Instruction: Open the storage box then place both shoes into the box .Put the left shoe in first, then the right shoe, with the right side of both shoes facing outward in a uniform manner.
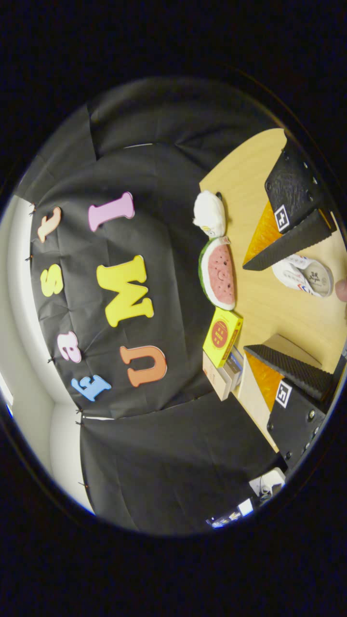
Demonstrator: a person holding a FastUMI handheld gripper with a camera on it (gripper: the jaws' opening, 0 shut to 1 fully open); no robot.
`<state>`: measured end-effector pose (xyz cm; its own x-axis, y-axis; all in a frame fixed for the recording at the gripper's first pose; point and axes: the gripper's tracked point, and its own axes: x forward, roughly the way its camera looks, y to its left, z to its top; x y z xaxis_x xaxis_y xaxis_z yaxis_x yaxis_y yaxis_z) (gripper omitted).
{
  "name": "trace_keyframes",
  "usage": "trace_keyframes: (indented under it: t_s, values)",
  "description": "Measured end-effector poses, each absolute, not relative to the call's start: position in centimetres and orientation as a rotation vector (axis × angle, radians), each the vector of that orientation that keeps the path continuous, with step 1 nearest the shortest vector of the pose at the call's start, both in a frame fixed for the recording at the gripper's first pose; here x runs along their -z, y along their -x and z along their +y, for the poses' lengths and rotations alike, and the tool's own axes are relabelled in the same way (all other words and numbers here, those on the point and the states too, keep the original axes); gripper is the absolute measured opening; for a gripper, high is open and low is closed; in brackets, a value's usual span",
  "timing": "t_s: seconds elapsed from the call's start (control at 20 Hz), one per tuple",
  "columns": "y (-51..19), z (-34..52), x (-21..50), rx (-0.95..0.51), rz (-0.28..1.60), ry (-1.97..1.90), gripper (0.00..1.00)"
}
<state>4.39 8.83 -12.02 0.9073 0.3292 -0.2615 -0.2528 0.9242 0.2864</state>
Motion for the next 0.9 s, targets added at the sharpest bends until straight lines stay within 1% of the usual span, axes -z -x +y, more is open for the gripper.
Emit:
trace_keyframes:
  t_s: [0.2,0.35,0.7,0.9]
  values:
    - [-4.1,13.4,13.3,-0.397,0.354,-0.306,0.95]
    - [-3.7,16.8,15.6,-0.457,0.441,-0.376,0.95]
    - [-3.7,22.5,20.6,-0.504,0.590,-0.480,0.95]
    - [-3.5,24.8,23.6,-0.498,0.713,-0.588,0.95]
